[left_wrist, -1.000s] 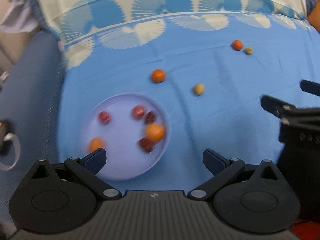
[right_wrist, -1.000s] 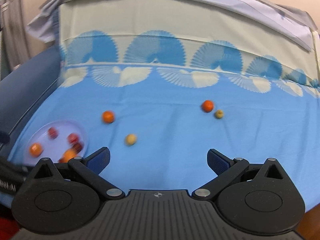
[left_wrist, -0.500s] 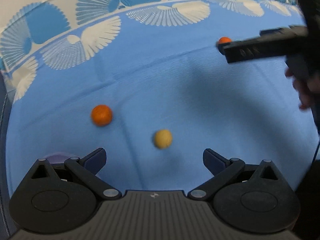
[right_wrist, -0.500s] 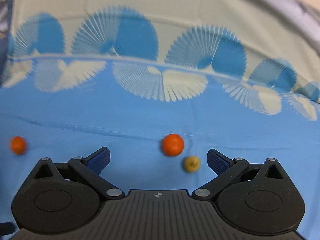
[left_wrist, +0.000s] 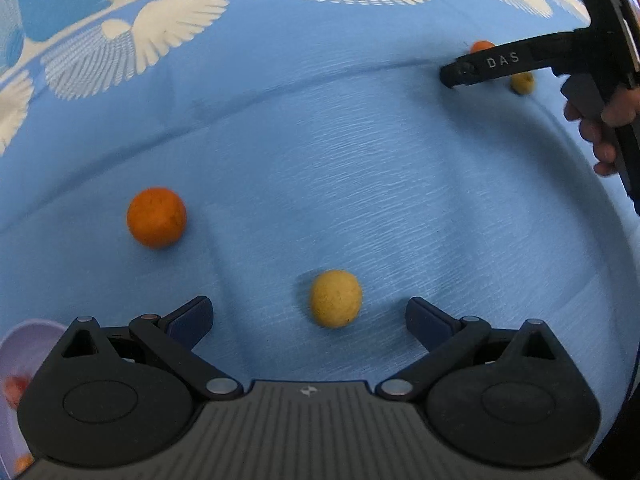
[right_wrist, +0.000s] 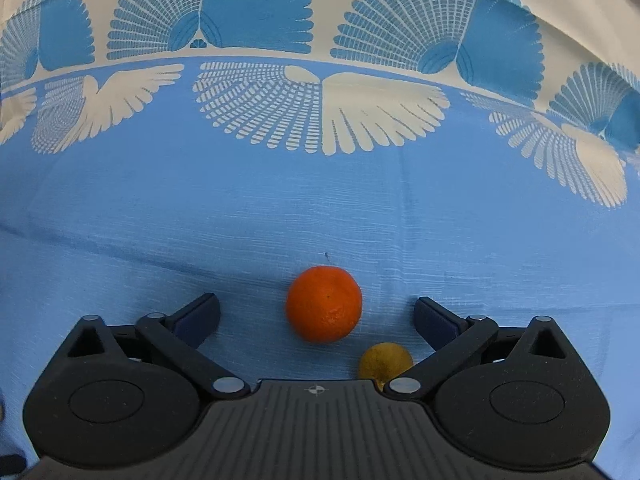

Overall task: Organize fruits
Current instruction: 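Grasp a small yellow fruit with the left gripper while the right grasps a mandarin, then carry the yellow fruit in the left gripper to the plate while the right carries the mandarin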

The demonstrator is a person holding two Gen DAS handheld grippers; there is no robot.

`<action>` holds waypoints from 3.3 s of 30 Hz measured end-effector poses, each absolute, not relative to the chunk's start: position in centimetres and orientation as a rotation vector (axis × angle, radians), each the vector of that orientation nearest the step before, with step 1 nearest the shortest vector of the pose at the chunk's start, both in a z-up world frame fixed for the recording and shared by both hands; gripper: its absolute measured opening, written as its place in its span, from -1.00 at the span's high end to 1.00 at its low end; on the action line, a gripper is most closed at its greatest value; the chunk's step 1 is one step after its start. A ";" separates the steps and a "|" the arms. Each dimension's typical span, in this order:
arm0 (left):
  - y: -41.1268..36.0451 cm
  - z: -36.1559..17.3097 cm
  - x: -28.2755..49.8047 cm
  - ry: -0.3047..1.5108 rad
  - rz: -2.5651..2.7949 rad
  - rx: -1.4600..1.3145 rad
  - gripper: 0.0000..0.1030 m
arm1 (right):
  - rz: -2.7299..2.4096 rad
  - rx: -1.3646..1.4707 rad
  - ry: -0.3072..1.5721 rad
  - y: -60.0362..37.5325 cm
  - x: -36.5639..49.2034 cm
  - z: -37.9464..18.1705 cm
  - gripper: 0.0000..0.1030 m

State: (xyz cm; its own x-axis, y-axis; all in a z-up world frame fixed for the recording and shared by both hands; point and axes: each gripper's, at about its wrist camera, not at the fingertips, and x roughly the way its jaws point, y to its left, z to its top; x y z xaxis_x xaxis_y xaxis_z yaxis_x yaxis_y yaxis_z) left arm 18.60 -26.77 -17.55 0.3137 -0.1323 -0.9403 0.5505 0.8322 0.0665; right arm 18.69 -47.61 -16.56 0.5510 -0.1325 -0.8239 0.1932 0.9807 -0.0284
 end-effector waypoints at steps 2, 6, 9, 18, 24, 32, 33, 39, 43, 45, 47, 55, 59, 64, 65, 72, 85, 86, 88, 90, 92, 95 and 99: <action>-27.0 -16.7 18.1 1.161 -0.515 0.408 -0.27 | -0.208 0.077 0.953 -47.3 18.7 -15.4 0.11; -27.6 -15.3 18.0 1.121 -0.558 0.439 0.49 | -0.243 0.034 0.908 -46.5 18.6 -13.2 0.32; -26.5 -13.7 18.1 1.081 -0.542 0.406 0.49 | -0.259 -0.001 0.854 -45.3 17.5 -10.8 0.32; -19.9 -6.0 11.9 0.964 -0.491 0.370 0.49 | -0.143 0.161 0.708 -36.8 7.8 -3.1 0.32; -13.1 -2.7 6.1 1.013 -0.373 0.310 0.49 | -0.020 0.225 0.736 -28.2 0.3 -2.0 0.32; -6.2 -0.4 -0.5 0.993 -0.302 0.253 0.49 | 0.092 0.170 0.794 -19.2 -7.3 -0.9 0.32; -5.6 -0.1 -1.0 0.986 -0.294 0.242 0.49 | 0.106 0.154 0.794 -18.4 -7.9 -0.6 0.32; -2.7 1.4 -3.8 0.937 -0.279 0.182 0.49 | 0.149 0.036 0.744 -14.5 -10.8 1.1 0.32; -1.5 1.7 -4.8 0.922 -0.269 0.153 0.49 | 0.166 -0.014 0.726 -12.9 -12.1 1.9 0.32; -0.8 1.8 -5.1 0.922 -0.265 0.129 0.49 | 0.172 -0.037 0.719 -12.3 -12.5 2.1 0.32; -0.2 2.1 -5.4 0.912 -0.261 0.114 0.49 | 0.179 -0.058 0.715 -11.7 -12.7 2.3 0.32; 0.7 2.6 -5.7 0.884 -0.253 0.089 0.49 | 0.181 -0.092 0.716 -10.7 -12.8 2.6 0.32; 0.8 2.5 -5.6 0.889 -0.256 0.083 0.49 | 0.179 -0.098 0.723 -10.5 -12.8 2.5 0.32; 0.8 2.3 -5.3 0.896 -0.259 0.084 0.49 | 0.180 -0.096 0.737 -10.6 -12.4 2.3 0.32; 0.8 2.3 -5.2 0.898 -0.259 0.085 0.49 | 0.181 -0.095 0.739 -10.6 -12.3 2.3 0.32; 0.7 1.8 -4.8 0.911 -0.263 0.087 0.49 | 0.183 -0.089 0.758 -10.7 -11.9 1.8 0.32; 0.9 0.8 -3.4 0.946 -0.260 0.085 0.49 | 0.185 -0.073 0.790 -11.0 -10.8 0.8 0.32; 0.9 0.7 -3.3 0.949 -0.258 0.083 0.49 | 0.185 -0.072 0.791 -11.0 -10.7 0.7 0.32; 1.0 0.6 -3.0 0.953 -0.255 0.080 0.49 | 0.184 -0.070 0.793 -11.0 -10.4 0.5 0.32; 1.1 0.5 -2.6 0.957 -0.254 0.076 0.49 | 0.185 -0.067 0.796 -11.0 -10.1 0.4 0.32; 1.1 0.3 -2.2 0.963 -0.254 0.075 0.49 | 0.188 -0.065 0.801 -11.1 -9.7 0.3 0.32; 1.0 0.1 -1.4 0.972 -0.254 0.074 0.49 | 0.192 -0.059 0.809 -11.1 -8.9 0.0 0.32; 0.8 -0.3 -0.2 0.983 -0.255 0.075 0.49 | 0.200 -0.046 0.819 -11.1 -7.7 -0.5 0.32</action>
State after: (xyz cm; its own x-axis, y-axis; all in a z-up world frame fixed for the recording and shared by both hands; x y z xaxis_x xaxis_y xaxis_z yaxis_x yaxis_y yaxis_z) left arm -0.23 0.80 -0.31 0.5279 -0.1790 -0.8302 0.2466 0.9677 -0.0519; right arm -7.71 -11.11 -0.49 0.6650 0.1588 -0.7298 -0.1946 0.9802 0.0360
